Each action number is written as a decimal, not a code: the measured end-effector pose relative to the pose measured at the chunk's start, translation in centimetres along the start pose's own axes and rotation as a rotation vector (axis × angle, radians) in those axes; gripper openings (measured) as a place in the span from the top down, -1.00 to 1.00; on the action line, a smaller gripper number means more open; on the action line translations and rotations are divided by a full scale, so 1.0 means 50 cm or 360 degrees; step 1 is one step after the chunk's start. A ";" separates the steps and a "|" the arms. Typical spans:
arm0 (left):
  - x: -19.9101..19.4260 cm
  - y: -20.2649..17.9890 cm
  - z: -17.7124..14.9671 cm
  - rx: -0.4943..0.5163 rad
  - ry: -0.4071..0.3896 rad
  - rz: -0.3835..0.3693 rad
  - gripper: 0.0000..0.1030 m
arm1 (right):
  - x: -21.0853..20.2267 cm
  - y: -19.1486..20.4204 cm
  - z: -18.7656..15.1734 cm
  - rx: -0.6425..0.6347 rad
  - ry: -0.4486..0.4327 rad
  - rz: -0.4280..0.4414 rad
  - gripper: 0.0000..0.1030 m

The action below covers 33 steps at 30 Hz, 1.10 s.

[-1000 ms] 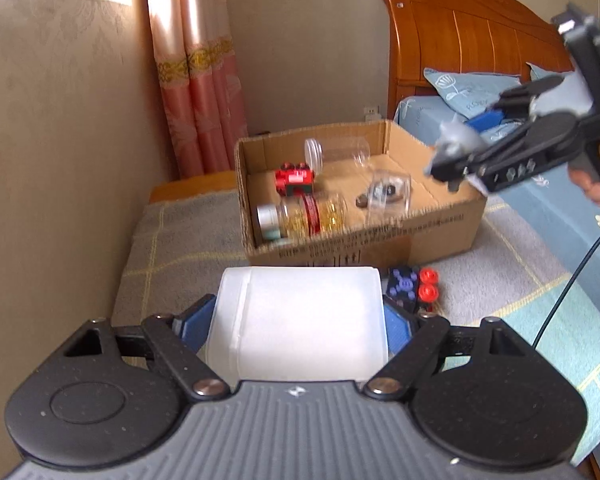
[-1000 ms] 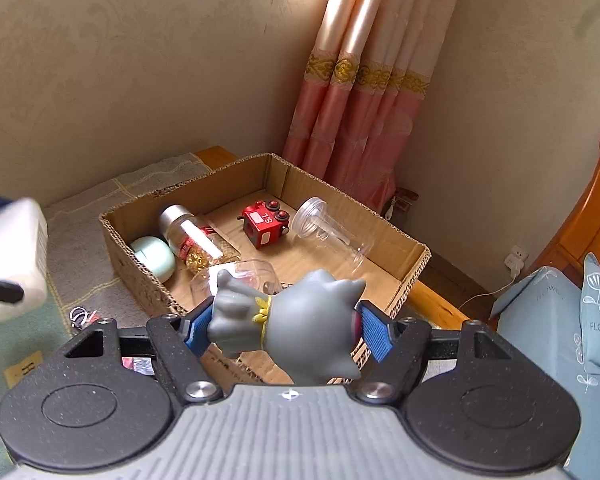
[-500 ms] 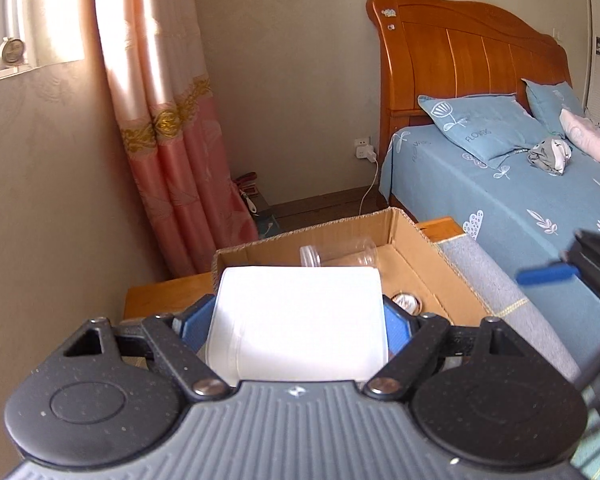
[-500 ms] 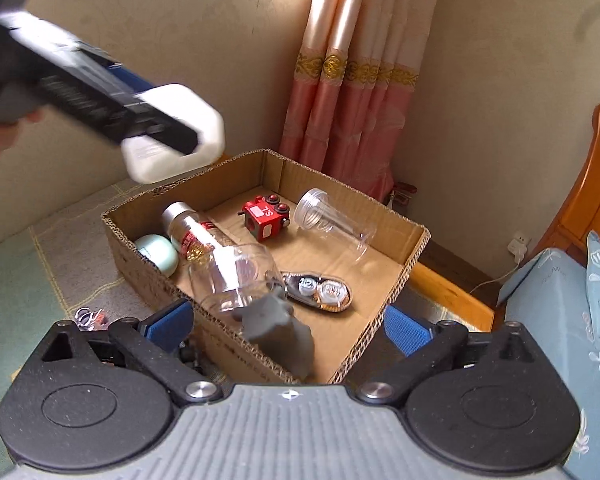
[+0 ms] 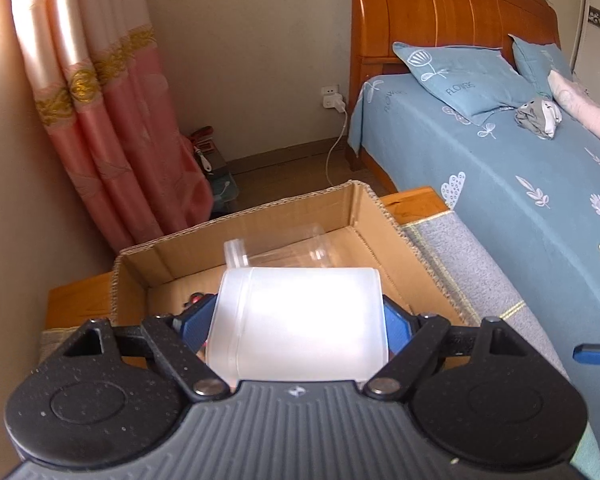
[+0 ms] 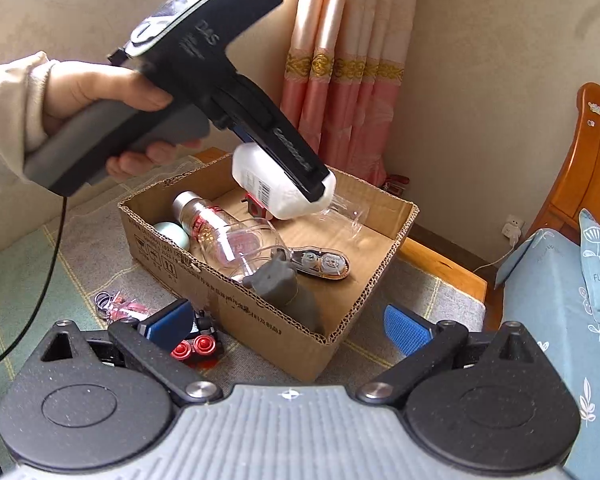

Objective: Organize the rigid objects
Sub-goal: 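Carry the jug and cat figurine into the box and open both grippers, then grasp the pink keychain bottle with the left gripper while the right moves to the black block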

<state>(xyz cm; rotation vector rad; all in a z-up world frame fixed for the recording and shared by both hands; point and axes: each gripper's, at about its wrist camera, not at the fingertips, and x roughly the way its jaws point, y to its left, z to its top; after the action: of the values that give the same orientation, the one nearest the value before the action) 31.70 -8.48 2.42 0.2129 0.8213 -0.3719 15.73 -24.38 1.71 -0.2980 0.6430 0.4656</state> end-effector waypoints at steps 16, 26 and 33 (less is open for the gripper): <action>-0.154 0.006 -0.090 0.0057 -0.0115 0.0119 -0.83 | -0.018 0.033 -0.040 0.0309 0.0022 -0.0014 -1.00; -0.226 0.026 -0.264 -0.0013 -0.0049 0.0175 -0.83 | -0.031 0.099 -0.074 0.0429 0.0036 -0.0061 -1.00; -0.245 0.043 -0.382 -0.0139 -0.0069 0.0343 -0.83 | 0.030 0.124 -0.107 0.0552 0.0128 -0.0067 -1.00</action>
<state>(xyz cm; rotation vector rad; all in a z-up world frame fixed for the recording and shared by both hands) 12.12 2.65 -1.03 0.2090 0.7620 -0.1377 10.98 -20.77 -4.07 -0.0012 0.7813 0.2960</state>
